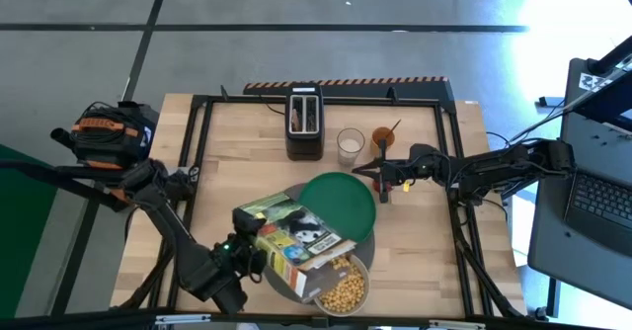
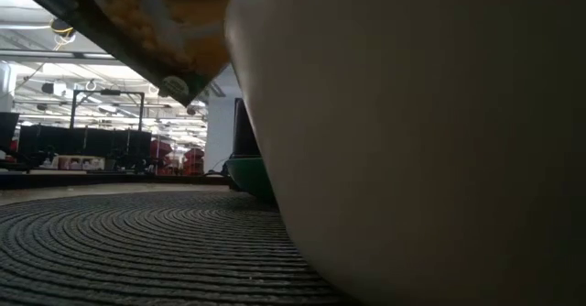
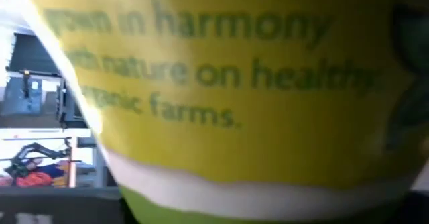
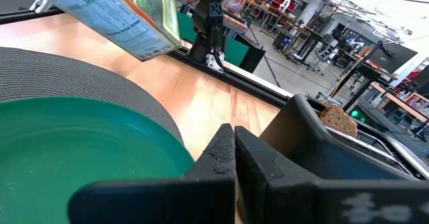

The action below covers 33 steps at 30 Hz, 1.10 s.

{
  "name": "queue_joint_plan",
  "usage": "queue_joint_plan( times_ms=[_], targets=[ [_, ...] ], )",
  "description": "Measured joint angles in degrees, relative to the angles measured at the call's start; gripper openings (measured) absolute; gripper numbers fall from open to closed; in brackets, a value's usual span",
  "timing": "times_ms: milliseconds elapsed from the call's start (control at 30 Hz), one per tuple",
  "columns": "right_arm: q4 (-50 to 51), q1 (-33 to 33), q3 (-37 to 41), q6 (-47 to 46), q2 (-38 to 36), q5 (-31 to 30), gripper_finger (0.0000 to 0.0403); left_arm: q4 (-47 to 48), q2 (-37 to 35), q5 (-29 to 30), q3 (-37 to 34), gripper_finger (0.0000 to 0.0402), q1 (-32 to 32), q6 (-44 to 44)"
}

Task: Arrange a breakfast setting
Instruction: Pour the cereal into the white bowl

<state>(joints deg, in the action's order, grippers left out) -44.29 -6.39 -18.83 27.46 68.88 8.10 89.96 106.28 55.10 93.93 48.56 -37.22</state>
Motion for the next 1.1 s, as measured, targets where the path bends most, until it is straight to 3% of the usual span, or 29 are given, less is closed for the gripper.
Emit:
queue_joint_plan(
  times_ms=[167, 333, 600, 733, 1100],
  targets=[
    [-0.1, 0.0, 0.0, 0.0, 0.0, 0.0, 0.0000, -3.9, -1.1, -0.7, 0.0, 0.0172, 1.2, -3.3],
    [-1.0, 0.0, 0.0, 0.6, 0.0, -0.1, 0.0000, -15.5, -3.3, -0.6, 0.0, 0.0171, 2.2, 3.0],
    [-2.1, 0.0, 0.0, 1.4, 0.0, -0.1, 0.0000, -20.8, -9.5, 4.6, -2.9, 0.0171, 2.1, 6.8],
    [-2.2, 0.0, 0.0, 1.5, 0.0, -0.1, 0.0000, -33.5, -17.2, 2.6, -10.9, 0.0171, 0.6, 13.8],
    [-2.3, 0.0, 0.0, 1.6, 0.0, -0.1, 0.0000, -64.7, -45.5, 2.6, -41.9, 0.0171, -9.2, 30.5]
  ],
)
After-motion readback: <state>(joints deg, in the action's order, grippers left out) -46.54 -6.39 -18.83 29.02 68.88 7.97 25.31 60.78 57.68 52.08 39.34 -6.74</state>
